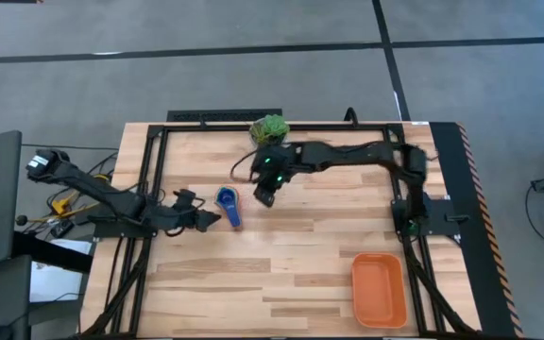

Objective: Nest measuring cups in basket
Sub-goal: Put the stacked measuring cups into the orange bin

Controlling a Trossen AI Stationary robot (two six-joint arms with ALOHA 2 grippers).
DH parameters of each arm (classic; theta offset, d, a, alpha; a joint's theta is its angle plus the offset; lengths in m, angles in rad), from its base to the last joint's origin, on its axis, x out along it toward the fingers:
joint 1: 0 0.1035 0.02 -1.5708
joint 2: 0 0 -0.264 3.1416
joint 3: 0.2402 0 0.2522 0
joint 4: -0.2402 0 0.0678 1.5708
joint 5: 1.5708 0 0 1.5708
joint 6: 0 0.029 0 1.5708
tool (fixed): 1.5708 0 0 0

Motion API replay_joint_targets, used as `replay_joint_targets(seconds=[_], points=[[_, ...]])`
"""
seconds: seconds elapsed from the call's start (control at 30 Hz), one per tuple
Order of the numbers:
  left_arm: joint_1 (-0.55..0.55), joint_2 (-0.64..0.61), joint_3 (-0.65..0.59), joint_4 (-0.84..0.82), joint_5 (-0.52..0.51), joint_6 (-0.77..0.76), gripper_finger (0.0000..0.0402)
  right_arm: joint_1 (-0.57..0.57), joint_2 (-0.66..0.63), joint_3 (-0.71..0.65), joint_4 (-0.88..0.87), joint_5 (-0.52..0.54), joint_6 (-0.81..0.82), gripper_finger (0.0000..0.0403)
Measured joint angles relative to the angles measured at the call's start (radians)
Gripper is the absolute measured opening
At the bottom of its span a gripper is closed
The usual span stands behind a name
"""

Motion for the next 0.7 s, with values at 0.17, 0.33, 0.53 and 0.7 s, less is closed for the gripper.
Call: replay_joint_targets(seconds=[0.17,0.33,0.53,0.7], points=[[-0.046,0.037,-0.125,0.277,-0.151,-0.020,0.0256,-0.031,-0.157,-0.197,0.218,-0.085,0.101,0.0065],[-0.062,0.105,-0.132,0.283,-0.163,-0.069,0.0263,-0.035,-0.271,-0.318,0.275,-0.086,0.128,0.0065],[-0.081,0.239,-0.132,0.437,-0.172,-0.084,0.0264,-0.038,-0.313,-0.352,0.270,-0.086,0.137,0.0065],[-0.098,0.379,-0.131,0.588,-0.196,-0.090,0.0264,-0.026,-0.313,-0.352,0.273,-0.096,0.144,0.0065]])
